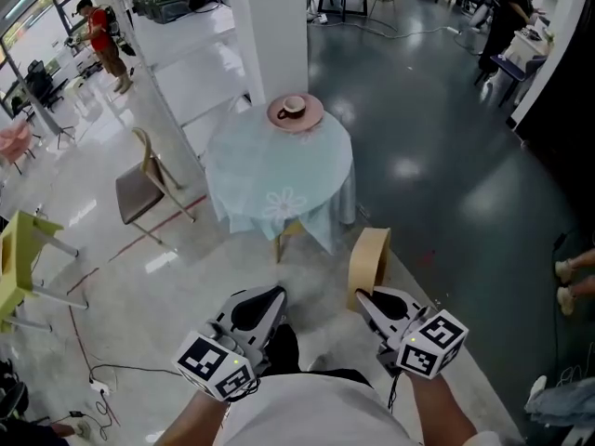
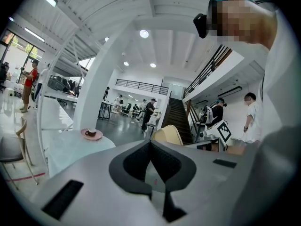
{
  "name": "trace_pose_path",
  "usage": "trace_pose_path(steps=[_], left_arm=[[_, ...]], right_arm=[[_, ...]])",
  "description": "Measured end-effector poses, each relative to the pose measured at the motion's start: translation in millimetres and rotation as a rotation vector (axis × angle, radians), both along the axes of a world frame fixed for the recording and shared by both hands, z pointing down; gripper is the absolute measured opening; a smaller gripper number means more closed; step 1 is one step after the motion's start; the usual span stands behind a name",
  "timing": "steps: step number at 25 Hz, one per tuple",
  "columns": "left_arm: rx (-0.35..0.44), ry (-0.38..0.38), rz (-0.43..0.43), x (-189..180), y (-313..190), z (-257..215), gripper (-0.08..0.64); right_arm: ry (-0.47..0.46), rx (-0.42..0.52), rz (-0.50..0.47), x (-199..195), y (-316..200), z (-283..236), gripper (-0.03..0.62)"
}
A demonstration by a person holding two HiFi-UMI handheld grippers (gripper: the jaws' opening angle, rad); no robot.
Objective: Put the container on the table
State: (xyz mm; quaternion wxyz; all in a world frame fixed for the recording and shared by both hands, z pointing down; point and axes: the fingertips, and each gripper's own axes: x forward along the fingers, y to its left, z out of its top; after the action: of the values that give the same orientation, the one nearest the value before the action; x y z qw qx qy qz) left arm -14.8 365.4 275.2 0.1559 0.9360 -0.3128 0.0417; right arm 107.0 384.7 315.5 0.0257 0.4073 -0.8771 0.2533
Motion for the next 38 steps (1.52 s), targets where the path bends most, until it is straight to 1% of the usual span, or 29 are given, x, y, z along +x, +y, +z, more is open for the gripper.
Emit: trace_pose_path(steps=[4,13,22,28,38], left_arm=[[-0.015,-0.007,0.008,-9,-37,9,0.021],[-0.056,-0.009,0.01,-38,-122,28,0.021],[-0.085,-0.005,0.025,-72,-201,35,0.021],[-0.082,-0.027,0.042,-92,-243,42,0.021],[-0.1,-0.01,0.063,-117,-304,49,0.021]], right_arm=[[0.006,-0.014,0.004,-10,-35,6,0.023],[0.008,-0.078,0.033,-33,-111,24,0.024],[0.027,-0.102,0.035,-70,-191,26,0.023],[0.049,-0.117,0.038,-91,-233,32,0.023],[0.069,-0.145,0.061,-116,-292,37,0.023]])
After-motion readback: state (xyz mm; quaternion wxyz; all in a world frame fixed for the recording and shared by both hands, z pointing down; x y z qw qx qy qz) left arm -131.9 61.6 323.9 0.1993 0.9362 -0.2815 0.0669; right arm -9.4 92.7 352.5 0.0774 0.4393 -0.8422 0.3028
